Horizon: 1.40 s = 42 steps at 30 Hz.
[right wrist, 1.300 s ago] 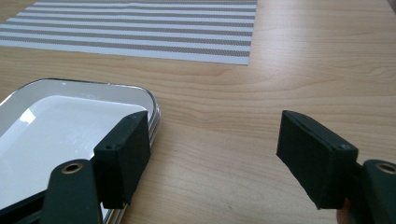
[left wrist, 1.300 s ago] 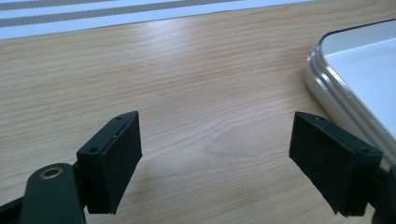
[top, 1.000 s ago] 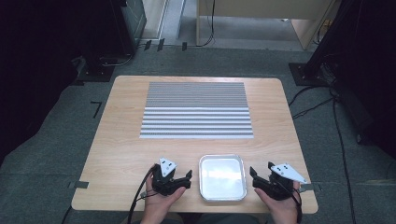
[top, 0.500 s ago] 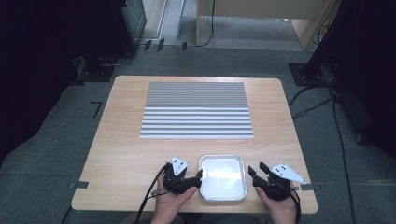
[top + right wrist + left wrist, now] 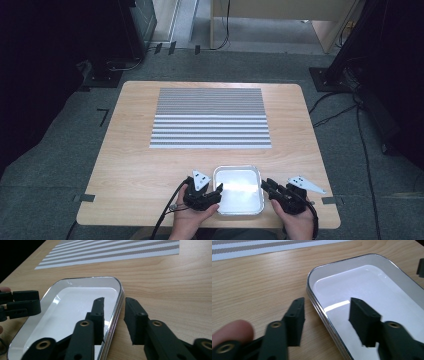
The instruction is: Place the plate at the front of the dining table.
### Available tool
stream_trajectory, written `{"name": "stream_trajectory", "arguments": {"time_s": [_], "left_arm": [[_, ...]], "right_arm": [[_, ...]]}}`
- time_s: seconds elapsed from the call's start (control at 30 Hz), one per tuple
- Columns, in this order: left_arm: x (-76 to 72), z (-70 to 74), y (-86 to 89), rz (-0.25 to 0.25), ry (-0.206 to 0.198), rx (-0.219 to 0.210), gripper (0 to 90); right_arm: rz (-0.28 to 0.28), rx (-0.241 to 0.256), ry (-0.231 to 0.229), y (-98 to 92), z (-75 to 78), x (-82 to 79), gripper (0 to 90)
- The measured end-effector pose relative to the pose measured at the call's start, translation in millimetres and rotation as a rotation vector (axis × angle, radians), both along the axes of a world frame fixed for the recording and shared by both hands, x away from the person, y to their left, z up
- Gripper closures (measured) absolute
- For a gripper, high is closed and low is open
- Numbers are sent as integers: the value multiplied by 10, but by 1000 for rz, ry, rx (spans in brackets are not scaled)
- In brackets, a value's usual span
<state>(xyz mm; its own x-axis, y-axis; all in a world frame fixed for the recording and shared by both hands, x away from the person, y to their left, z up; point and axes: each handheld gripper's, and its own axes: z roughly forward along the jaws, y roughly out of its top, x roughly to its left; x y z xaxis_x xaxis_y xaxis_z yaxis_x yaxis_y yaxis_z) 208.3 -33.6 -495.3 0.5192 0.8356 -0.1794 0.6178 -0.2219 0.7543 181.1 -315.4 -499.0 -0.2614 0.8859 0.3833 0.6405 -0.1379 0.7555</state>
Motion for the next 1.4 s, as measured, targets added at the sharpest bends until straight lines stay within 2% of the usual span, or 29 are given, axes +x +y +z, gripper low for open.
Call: {"name": "stream_trajectory", "arguments": {"time_s": [0.1,0.23,0.27,0.5,0.63,0.73,1.0,1.23,1.33,1.37,1.4], "left_arm": [[-4,-5,-7,-12,10,-9,593],[-10,-12,-16,-13,16,-3,663],[-16,-15,-19,-6,8,10,686],[-11,-20,18,-9,10,16,772],[-23,-23,14,-6,-1,17,784],[-28,-23,13,-5,-10,18,793],[-39,-24,5,-7,-25,28,799],[-39,-28,2,-2,-32,27,807],[-42,-30,0,-2,-37,29,807],[-44,-30,-2,-2,-40,33,807],[-67,-35,-30,-6,-73,66,808]], "right_arm": [[-9,3,7,13,-4,7,785],[-22,6,16,15,-8,9,819],[-22,24,28,9,-19,12,838],[-10,49,55,22,-44,24,871],[-8,40,69,50,-58,30,870],[-15,53,78,48,-65,36,869],[-44,61,79,70,-72,29,868],[-70,114,95,50,-88,27,887],[-77,120,95,51,-87,21,891],[-85,120,91,53,-82,13,897],[-88,121,87,52,-78,10,897]]}}
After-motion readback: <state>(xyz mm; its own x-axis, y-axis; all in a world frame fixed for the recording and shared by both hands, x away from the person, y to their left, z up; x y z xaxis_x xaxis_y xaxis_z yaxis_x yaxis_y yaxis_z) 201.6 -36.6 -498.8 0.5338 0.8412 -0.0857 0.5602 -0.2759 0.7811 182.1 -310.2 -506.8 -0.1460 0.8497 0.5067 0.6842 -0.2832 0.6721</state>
